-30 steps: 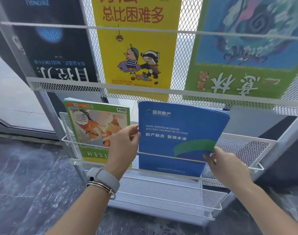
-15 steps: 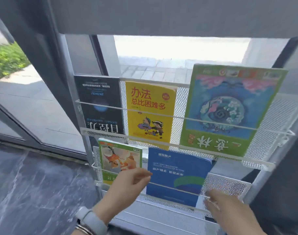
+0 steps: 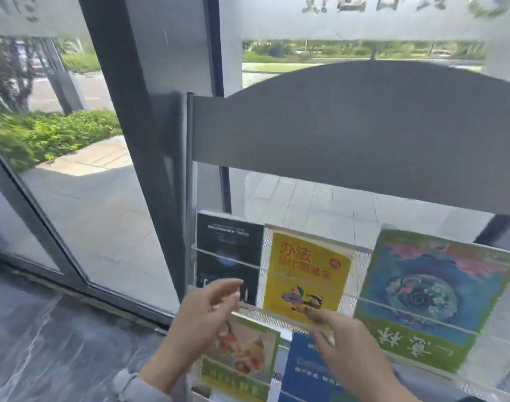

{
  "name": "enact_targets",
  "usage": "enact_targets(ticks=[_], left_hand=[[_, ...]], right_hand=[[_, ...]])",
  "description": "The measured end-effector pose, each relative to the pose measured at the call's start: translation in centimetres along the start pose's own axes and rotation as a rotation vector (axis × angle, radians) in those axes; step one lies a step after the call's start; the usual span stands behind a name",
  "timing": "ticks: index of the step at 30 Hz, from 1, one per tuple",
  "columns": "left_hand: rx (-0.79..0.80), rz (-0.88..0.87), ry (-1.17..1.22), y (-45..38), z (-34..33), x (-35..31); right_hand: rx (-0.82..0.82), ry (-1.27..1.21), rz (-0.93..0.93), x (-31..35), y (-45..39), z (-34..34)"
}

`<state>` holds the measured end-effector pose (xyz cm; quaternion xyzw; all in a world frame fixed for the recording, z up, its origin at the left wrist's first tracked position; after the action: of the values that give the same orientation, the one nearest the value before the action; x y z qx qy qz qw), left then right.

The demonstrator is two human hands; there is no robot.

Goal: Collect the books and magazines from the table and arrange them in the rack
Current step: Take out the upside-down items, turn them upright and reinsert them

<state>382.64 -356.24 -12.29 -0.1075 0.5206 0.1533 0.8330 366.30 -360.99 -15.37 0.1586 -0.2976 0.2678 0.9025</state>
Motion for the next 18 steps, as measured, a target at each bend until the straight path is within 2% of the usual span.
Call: enact_targets(ticks=[1,2,3,5,6,9,12,15,18], left_hand=[[-0.030,-0.046,-0.041,-1.6,1.4,-0.6],[-0.055,-0.091,-0.090,-3.3,2.7,-1.2],[-0.070,-0.128,-0.146,-4.8,3.6,-1.6],[-0.057,-0.184,-0.265,-7.9,4.5,-2.1],[-0.037,-0.207,-0.322,-9.3,4.7,-2.2],[0.012,-0.310,-0.533,-12.8,4.4,-2.0],[0.064,-0.410,-0.694,-14.3,3.2,-0.6],[0.050,-0.471,-0.817,-14.5,2.9,0.6],[-0.012,-0.558,-0.836,-14.2,3.2,0.3]], right_hand=[[-0.022,0.087,-0.138,-1.8,-0.6,1.9],[-0.144,0.237,-0.012,1.0,-2.3,3.9],[-0.168,0.068,0.048,3.0,-4.3,3.6],[-0.224,0.142,0.127,6.2,-6.1,3.9],[-0.329,0.176,0.146,6.9,-7.5,5.1],[-0.306,0.256,0.167,10.2,-11.7,4.1],[-0.290,0.363,0.124,9.5,-14.1,2.7],[-0.354,0.471,0.076,9.2,-14.2,2.3],[-0.448,0.563,0.137,9.3,-14.0,1.9]])
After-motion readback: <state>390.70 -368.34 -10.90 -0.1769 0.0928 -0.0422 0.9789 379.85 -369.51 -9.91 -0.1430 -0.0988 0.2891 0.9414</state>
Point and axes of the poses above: each hand's wrist, its own y-axis away from the middle knuckle, its own z-axis out of the back of the hand, x = y × z, the point moved 10 cm from there along -y, towards the middle knuckle, and after that the axes turned 3 degrees about z, right-handed, at the moved point
